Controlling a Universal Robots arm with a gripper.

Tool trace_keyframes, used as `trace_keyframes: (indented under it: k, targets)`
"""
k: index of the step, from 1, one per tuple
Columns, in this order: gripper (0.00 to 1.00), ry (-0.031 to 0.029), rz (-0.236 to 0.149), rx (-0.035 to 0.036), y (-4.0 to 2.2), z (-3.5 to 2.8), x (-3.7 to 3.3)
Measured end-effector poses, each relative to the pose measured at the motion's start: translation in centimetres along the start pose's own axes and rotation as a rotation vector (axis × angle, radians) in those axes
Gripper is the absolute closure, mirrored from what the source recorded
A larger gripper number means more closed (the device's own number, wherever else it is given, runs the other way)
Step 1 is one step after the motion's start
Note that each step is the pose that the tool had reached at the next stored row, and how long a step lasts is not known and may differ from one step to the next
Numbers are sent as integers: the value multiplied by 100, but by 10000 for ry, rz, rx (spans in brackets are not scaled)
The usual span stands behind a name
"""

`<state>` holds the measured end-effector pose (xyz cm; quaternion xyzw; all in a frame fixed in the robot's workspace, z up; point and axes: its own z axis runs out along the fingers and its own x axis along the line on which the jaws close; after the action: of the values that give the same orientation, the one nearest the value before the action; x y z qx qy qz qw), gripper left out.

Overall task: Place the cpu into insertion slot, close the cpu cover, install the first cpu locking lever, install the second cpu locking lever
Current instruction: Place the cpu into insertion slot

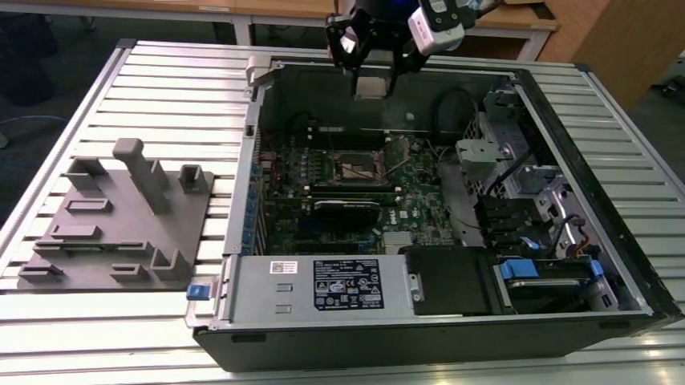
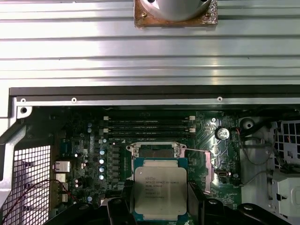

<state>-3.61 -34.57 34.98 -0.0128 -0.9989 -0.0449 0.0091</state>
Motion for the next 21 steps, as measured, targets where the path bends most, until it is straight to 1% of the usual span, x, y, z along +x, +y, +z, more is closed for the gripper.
trace_keyframes:
  k: [4,6,12,16,21]
  targets:
    - [46,-1,0,-2,-1,8,0]
    - [46,-2,0,-4,-2,26,0]
    - [46,-2,0,-3,-9,107,-2]
    - [46,-1,0,-2,-12,136,-3]
    - [46,-1,0,-1,-18,200,-4]
